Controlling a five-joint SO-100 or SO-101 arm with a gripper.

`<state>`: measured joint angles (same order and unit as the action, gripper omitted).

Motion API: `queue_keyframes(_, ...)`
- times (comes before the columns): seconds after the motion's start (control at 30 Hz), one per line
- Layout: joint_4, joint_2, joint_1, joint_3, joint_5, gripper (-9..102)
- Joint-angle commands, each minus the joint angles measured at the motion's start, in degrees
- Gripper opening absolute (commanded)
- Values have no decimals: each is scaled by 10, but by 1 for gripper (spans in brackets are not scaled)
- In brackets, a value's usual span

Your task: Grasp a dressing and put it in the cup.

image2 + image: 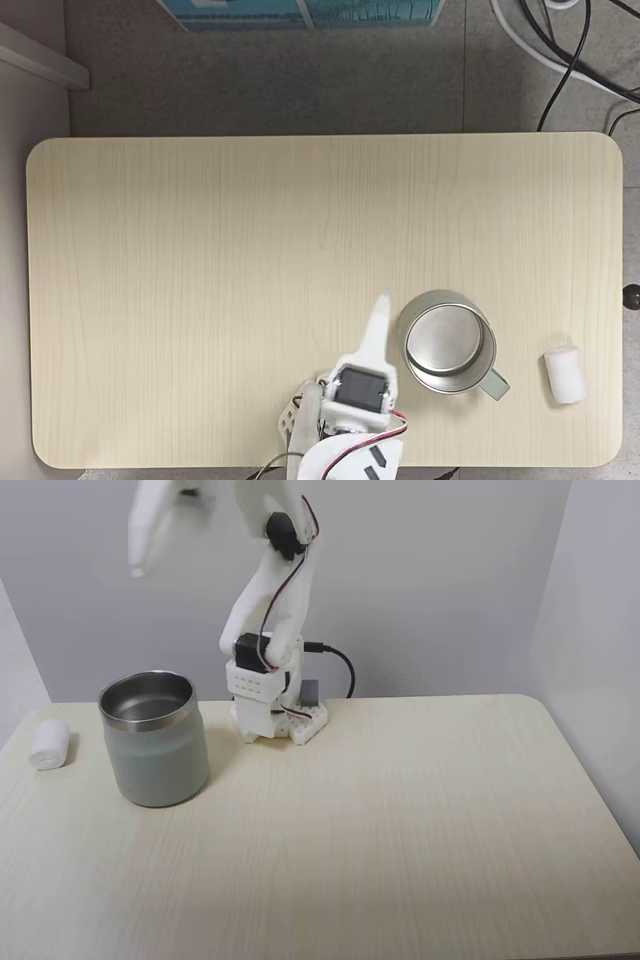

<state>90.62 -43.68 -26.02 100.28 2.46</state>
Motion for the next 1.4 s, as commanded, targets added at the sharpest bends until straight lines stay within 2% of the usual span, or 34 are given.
queue_keyframes(0.0,7,-54,-66,44,-2,2)
queue_keyframes(0.27,16,-178,-212,124,11,2)
queue_keyframes(0.77,11,-320,-361,119,88,4)
queue_keyframes(0.87,-2,-330,-382,86,105,6)
queue_keyframes(1.1,-51,-342,-412,-5,141,20)
queue_keyframes(1.37,-135,-386,-425,-128,170,21)
